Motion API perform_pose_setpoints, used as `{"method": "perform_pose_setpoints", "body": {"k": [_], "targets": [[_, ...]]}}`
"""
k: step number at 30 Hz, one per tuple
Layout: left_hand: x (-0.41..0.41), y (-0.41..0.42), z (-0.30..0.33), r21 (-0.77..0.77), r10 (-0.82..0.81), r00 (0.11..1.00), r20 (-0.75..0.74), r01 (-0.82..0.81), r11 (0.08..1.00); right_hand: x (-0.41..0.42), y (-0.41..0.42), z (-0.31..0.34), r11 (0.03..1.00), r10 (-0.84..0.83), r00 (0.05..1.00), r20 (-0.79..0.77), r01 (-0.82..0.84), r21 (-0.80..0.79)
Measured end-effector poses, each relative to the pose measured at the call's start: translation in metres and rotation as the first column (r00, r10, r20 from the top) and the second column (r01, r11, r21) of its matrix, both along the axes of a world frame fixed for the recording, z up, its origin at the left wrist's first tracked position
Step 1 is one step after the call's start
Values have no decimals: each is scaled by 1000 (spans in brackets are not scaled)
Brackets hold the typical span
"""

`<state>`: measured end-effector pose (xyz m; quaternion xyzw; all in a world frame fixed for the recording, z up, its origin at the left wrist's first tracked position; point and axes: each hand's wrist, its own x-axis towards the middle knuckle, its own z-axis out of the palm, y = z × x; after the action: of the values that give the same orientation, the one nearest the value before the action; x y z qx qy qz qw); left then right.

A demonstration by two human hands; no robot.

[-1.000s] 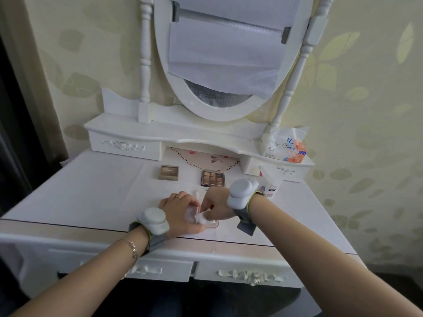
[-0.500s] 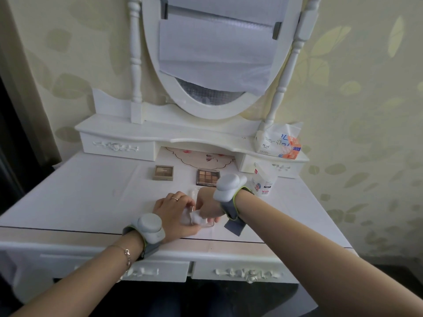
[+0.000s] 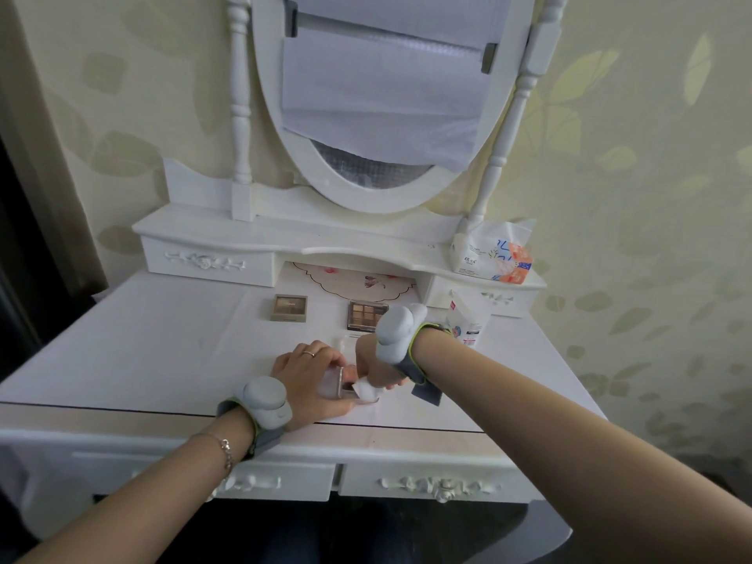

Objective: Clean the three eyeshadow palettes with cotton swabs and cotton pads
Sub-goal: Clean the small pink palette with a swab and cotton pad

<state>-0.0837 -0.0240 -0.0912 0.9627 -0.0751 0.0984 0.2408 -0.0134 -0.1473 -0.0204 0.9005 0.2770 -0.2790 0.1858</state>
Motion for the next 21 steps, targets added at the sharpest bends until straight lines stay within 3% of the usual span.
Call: {"method": "perform_pose_setpoints", "body": {"k": [1,5,6,8,13,21], "targets": [[0,0,0,3,6,1000,-3,-6,1000,0,0,-1,999,-34,999,19,34,0],[-2,-2,2,12,26,1000,6,-26,1000,4,4,4,993,96,987,126,-104,58],[-2,-2,3,11,30,1000,6,-30,999,1,5,5,981,195,970,149,-192,-33],[-3,-2,4,17,25,1000,-12,-24,1000,5,6,-2,962,236,964,120,-214,-170],[-2,-1,7,22,-14,998,-61,15,1000,-4,-8,21,989,146,983,111,-145,-18],[-5,-9,12,-23,73,996,-54,-74,997,-11,-19,17,964,223,975,13,-223,142]]}}
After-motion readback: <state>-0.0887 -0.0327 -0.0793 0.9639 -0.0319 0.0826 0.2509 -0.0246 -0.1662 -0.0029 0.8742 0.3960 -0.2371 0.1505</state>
